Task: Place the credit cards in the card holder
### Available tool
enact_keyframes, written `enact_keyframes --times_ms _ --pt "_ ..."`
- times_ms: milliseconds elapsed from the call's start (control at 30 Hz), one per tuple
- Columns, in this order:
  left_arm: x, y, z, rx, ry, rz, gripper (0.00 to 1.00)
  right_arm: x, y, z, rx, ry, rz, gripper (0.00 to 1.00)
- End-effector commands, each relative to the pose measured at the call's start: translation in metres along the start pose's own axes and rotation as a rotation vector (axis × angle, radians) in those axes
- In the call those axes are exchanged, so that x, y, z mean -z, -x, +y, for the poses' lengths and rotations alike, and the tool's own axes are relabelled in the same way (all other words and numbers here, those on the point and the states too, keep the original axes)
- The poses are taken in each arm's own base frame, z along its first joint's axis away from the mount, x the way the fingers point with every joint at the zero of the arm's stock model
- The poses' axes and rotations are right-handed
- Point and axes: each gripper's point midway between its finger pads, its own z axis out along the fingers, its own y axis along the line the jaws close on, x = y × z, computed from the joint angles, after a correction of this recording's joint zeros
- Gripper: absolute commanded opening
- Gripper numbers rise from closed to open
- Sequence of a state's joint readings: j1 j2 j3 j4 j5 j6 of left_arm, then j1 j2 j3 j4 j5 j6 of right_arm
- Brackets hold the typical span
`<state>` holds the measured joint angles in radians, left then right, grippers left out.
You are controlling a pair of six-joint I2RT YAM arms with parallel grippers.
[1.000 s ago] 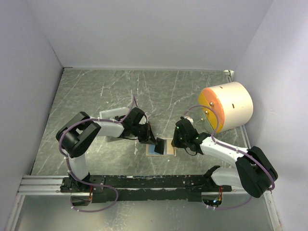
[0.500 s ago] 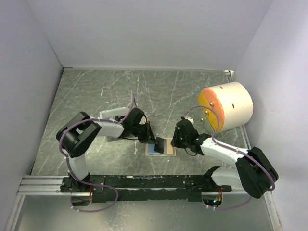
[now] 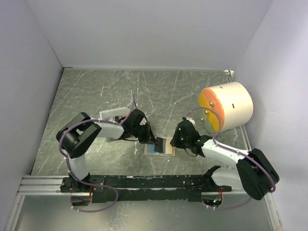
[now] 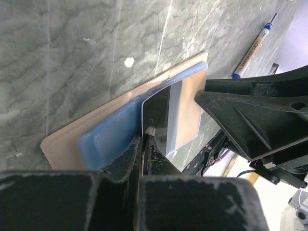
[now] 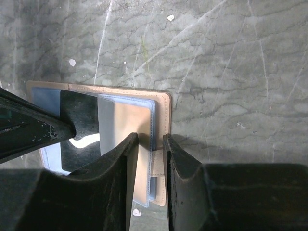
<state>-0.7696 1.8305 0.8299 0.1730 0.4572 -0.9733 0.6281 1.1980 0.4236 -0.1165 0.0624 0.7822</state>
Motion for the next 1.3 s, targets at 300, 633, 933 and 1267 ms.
enact_keyframes --times_ms 300,633,933,1267 --pt "0.0 -0.002 -0.004 0.017 0.006 -0.071 0.27 0.006 -0.036 0.0 -0.065 0.026 0.14 0.31" --pt "0.013 0.007 -0.021 -0.033 0.036 -0.105 0.46 0.018 -0.02 -0.008 -0.023 -0.028 0.074 0.26" --pt "-0.002 -0.007 -0.017 -0.044 0.072 -0.049 0.48 0.012 -0.029 -0.01 -0.038 -0.018 0.097 0.27" --pt "-0.013 -0.012 -0.037 -0.069 0.016 -0.021 0.25 0.006 -0.031 -0.007 -0.038 -0.002 0.107 0.27"
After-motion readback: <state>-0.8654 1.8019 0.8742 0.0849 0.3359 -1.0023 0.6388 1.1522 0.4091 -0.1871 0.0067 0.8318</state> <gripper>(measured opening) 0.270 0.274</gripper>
